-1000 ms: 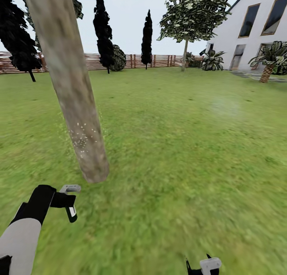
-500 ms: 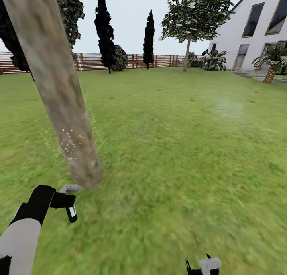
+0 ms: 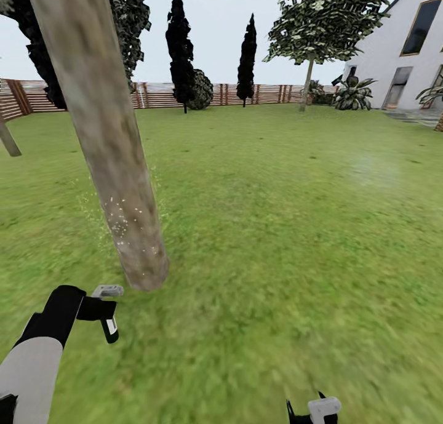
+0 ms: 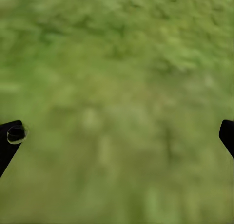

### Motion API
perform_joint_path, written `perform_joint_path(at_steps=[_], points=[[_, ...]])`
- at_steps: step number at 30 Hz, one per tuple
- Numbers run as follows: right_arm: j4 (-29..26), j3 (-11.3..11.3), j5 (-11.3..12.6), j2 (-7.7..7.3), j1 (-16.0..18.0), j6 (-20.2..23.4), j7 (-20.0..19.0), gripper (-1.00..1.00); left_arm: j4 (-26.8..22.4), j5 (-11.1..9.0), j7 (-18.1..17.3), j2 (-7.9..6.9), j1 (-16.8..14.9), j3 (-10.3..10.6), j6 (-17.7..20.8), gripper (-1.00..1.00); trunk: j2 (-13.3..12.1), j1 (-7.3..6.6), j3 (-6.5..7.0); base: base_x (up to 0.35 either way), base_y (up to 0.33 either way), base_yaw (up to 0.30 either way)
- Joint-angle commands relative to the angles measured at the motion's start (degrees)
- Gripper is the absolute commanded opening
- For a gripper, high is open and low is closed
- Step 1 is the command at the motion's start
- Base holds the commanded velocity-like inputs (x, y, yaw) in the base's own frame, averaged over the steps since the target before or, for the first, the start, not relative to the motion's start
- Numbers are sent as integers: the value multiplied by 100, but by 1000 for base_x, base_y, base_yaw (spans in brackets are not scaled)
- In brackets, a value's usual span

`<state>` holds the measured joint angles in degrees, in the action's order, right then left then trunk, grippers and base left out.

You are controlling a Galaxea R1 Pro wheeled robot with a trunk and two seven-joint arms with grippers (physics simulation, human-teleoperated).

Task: In the garden, pick up the pesticide atomizer on the floor and spray pesticide onto both trees until each tree trunk is fully covered.

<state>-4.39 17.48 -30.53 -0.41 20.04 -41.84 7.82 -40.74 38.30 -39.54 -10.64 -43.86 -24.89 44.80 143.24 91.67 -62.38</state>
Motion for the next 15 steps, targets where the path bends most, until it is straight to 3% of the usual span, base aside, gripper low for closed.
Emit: perform_joint_path(at_steps=[1, 8, 15], points=[[0, 1, 2, -1, 0, 0, 0, 100, 1, -7, -1, 0, 0, -1, 3, -100, 0, 0, 0, 194, -129, 13], [0, 1, 2, 0, 0, 0, 0, 100, 4, -7, -1, 0, 0, -7, 3, -100, 0, 0, 0, 244, -160, 13], [0, 1, 0, 2, 0, 0, 0, 100, 3, -7, -1, 3, 0, -2, 0, -100, 0, 0, 0, 257, -169, 230]])
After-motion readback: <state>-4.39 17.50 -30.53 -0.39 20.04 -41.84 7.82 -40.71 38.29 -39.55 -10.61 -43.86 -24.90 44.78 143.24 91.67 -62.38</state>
